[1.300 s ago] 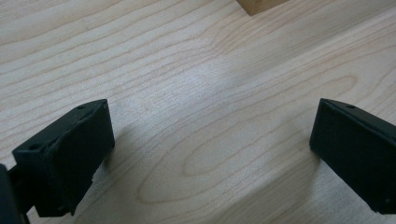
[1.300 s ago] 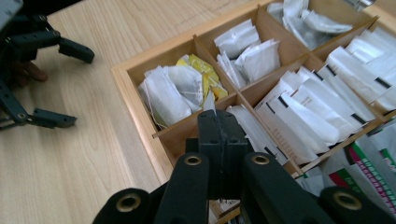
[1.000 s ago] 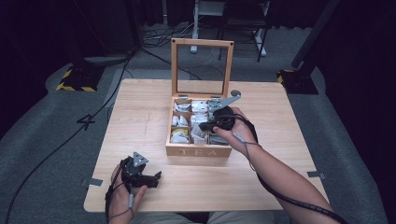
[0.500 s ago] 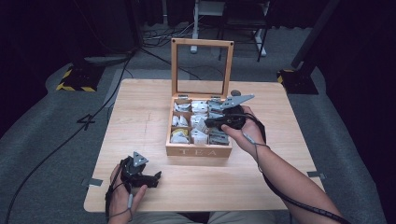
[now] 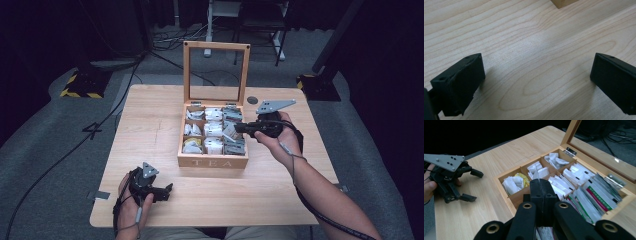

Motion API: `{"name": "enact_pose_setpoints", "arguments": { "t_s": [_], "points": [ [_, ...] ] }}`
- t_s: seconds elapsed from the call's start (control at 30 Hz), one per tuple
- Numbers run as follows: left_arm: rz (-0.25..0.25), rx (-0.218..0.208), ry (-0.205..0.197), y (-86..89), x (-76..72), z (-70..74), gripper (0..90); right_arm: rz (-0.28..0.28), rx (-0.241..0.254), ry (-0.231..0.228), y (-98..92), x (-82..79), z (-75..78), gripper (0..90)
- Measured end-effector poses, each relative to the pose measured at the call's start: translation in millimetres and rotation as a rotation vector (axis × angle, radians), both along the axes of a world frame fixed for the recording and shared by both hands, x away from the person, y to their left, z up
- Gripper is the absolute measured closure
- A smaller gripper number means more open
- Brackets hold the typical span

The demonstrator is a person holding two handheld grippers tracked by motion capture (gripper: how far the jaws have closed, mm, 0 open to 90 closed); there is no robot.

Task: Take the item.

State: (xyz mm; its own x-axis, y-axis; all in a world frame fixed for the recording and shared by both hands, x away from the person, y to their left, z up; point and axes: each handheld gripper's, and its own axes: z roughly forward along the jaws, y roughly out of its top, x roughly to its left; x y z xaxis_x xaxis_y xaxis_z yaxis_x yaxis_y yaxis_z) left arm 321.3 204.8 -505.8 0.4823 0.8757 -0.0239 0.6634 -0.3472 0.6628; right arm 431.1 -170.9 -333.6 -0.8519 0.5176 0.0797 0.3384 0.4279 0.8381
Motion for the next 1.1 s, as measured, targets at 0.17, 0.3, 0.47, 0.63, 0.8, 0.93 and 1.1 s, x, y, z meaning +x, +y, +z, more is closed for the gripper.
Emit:
{"name": "enact_pose_setpoints", "arguments": {
  "t_s": [0.17, 0.3, 0.47, 0.63, 0.8, 0.93, 1.1],
  "points": [
    [0.014, 0.001, 0.002, -0.4, 2.0, 0.0, 0.0, -0.018, 0.004, -0.008, -12.6, -1.8, 3.5, 90.0],
    [0.022, 0.003, -0.002, -1.0, 2.3, 0.0, 0.0, -0.05, 0.013, -0.011, -29.1, -2.1, 6.5, 90.0],
    [0.023, 0.001, 0.001, -1.1, 2.4, 0.0, 0.0, -0.087, 0.009, -0.014, -45.2, -0.1, 10.1, 90.0],
    [0.023, 0.001, 0.001, -1.1, 2.6, 0.0, 0.0, -0.127, -0.002, -0.026, -63.2, 2.9, 14.5, 90.0],
    [0.023, 0.001, 0.001, -1.2, 2.5, 0.0, 0.0, -0.169, 0.002, -0.028, -80.9, 5.7, 15.4, 90.0],
    [0.024, 0.001, 0.001, -1.2, 2.6, 0.0, 0.0, -0.202, 0.0, -0.034, -95.7, 9.1, 14.1, 90.0],
    [0.024, 0.001, 0.0, -1.2, 2.5, 0.0, 0.1, -0.241, -0.009, -0.036, -111.8, 14.4, 10.7, 90.0]
  ]
}}
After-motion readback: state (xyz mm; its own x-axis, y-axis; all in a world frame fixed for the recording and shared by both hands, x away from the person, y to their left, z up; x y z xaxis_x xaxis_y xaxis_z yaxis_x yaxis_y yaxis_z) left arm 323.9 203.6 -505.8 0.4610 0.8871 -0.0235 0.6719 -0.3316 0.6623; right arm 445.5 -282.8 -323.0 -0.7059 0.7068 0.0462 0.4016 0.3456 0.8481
